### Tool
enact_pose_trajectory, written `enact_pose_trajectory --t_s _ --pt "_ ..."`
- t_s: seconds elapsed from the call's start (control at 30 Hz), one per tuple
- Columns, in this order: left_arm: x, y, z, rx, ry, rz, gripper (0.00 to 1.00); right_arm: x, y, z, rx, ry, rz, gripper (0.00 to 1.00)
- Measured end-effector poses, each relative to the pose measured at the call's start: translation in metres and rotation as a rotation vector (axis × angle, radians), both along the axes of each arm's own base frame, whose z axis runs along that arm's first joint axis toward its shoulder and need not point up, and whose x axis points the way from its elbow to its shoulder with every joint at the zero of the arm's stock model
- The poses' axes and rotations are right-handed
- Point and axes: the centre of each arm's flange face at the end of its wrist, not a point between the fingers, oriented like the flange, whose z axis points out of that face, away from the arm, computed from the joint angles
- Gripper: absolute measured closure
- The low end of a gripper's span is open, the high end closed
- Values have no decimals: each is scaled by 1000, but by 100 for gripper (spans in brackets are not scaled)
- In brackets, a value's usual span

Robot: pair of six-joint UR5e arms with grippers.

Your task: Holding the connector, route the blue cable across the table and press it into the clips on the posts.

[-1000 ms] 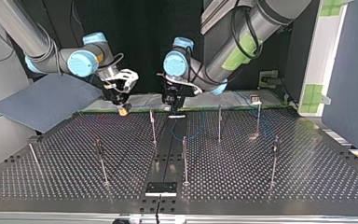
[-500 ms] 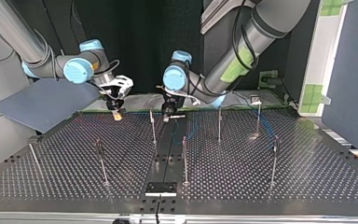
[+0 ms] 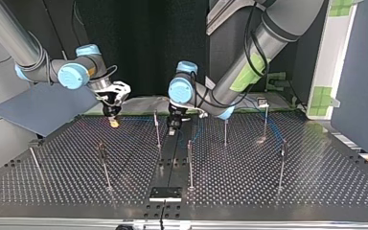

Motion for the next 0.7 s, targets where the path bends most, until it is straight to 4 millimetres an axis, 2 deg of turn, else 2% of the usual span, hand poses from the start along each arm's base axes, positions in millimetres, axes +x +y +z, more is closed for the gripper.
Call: enact_pose_trajectory --t_s 0.07,0.1,0.13,0.17,0.2,0.27,0.33,0.57,0.7 --pt "-2 -1 -1 16 9 -2 55 -1 0 0 0 1 0 98" --pt "-4 -1 -2 29 14 -3 55 -1 -1 0 0 2 -1 98" --pt "-6 -2 -2 38 18 -2 43 -1 -1 0 0 3 -1 98" --pt "-7 -2 -3 48 22 -1 25 -2 -1 0 0 4 -1 98" --pt "-9 -3 -3 61 28 2 25 -2 -1 0 0 5 -2 98" --pt "-12 -3 -4 81 37 10 3 -3 -1 0 1 6 -2 98" --pt "-15 -3 -6 99 48 19 0 -3 -1 0 1 8 -2 98" --pt "-25 -4 -8 158 88 21 0 -5 -2 -1 1 15 -5 98" --pt "-39 -7 -2 182 110 6 0 -9 -4 -2 3 17 -13 98"
